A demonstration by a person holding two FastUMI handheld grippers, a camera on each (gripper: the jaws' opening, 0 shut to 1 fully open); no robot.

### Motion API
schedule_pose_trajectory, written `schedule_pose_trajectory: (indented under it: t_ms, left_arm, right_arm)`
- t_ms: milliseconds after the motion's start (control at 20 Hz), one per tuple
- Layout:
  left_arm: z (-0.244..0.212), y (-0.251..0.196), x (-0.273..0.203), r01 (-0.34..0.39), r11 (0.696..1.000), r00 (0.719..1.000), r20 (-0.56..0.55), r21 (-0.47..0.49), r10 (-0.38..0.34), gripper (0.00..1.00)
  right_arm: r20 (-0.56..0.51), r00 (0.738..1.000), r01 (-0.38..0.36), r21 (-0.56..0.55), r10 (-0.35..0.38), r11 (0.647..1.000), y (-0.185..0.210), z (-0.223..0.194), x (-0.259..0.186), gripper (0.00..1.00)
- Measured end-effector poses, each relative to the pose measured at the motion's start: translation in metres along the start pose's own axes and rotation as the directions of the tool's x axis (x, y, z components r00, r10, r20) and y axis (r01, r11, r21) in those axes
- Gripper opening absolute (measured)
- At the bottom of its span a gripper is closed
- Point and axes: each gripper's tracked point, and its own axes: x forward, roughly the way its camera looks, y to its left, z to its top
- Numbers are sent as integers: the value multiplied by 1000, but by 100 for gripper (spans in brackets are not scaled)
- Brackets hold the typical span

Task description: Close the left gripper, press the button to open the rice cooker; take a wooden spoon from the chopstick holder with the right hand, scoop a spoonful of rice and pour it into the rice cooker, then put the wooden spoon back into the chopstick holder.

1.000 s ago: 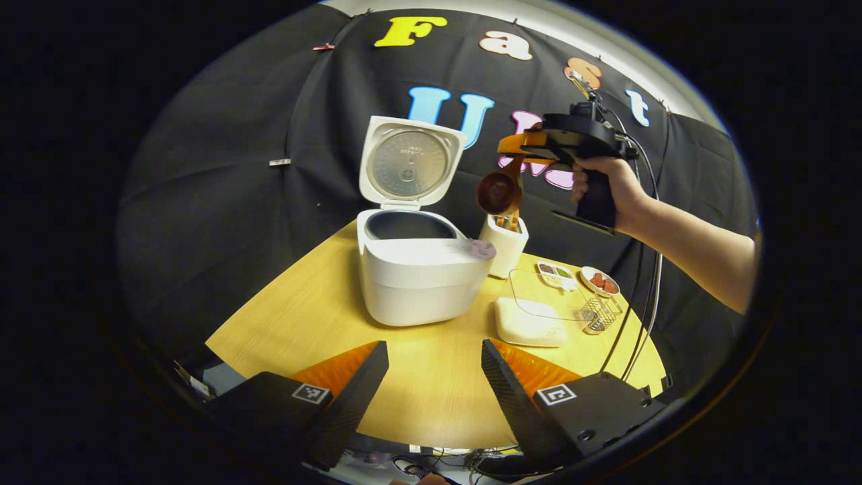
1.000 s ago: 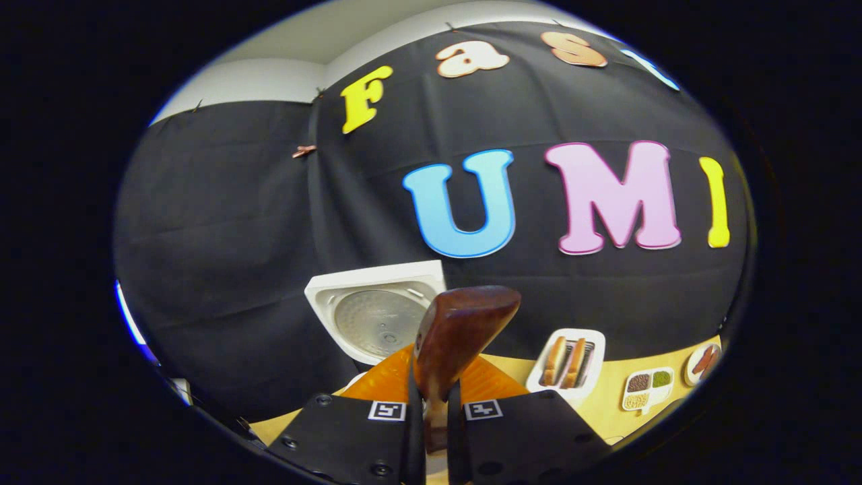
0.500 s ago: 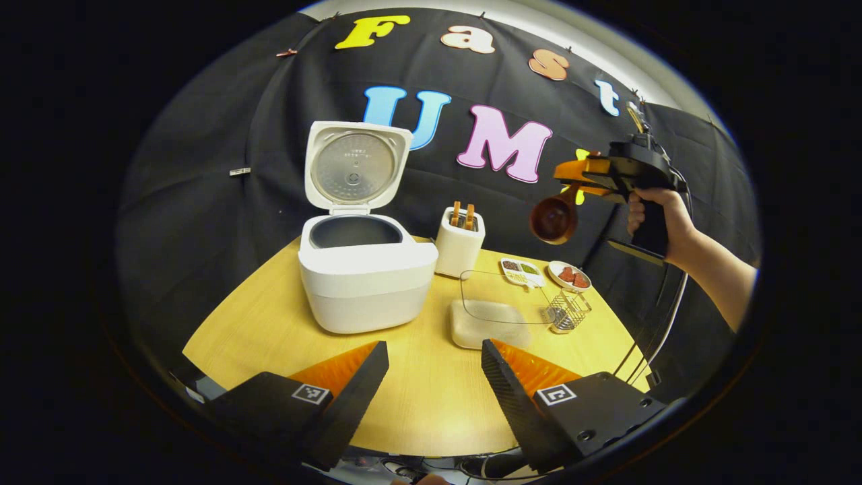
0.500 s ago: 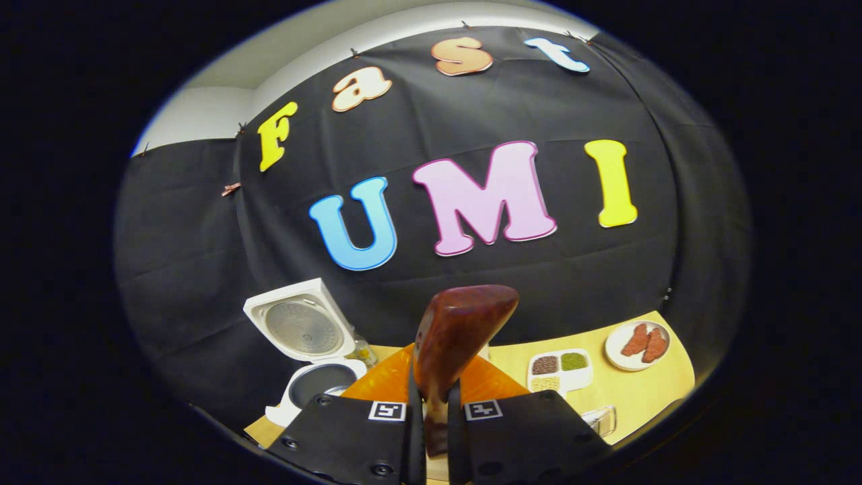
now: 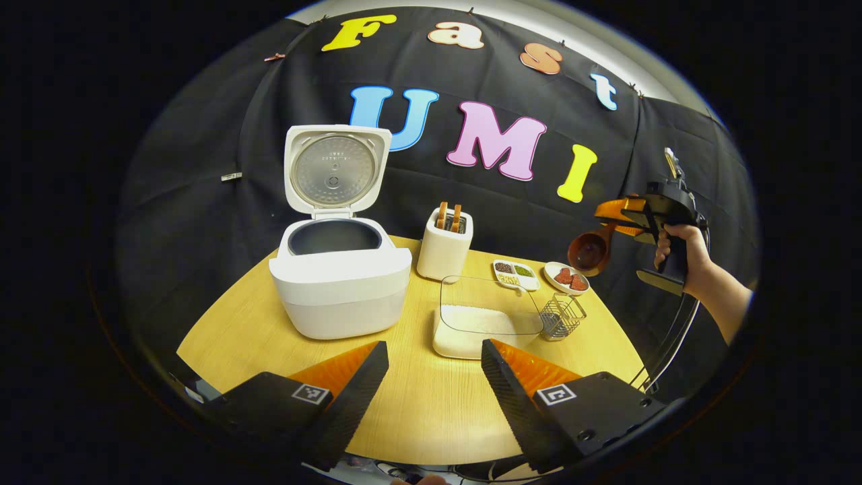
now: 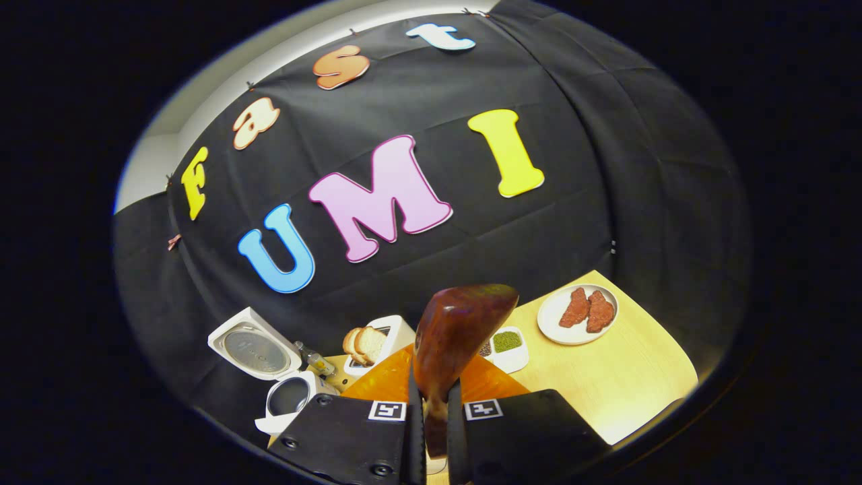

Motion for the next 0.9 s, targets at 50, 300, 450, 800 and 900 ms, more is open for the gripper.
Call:
schedule_pose_trajectory:
  t_ms: [50, 300, 450, 800, 900]
  left_arm:
    - [0, -2, 2, -10, 1000, 1000, -5, -5, 10, 96]
    - [-2, -10, 14, -81, 996, 996, -31, -40, 80, 96]
    - [0, -10, 19, -137, 989, 990, -37, -62, 135, 96]
    - [17, -7, 24, -238, 968, 971, -15, -76, 237, 96]
    - [21, -5, 24, -259, 963, 966, -11, -73, 258, 96]
  right_arm:
    - [-9, 1000, 15, 4, -15, 1000, -12, -3, 4, 17]
    - [-60, 996, 73, 3, -72, 997, -64, -26, 28, 17]
    - [-105, 989, 103, -10, -103, 995, -89, -52, 49, 17]
    - [-179, 970, 165, 1, -163, 986, -129, -102, 82, 17]
    - [-203, 965, 168, 0, -165, 986, -134, -117, 83, 17]
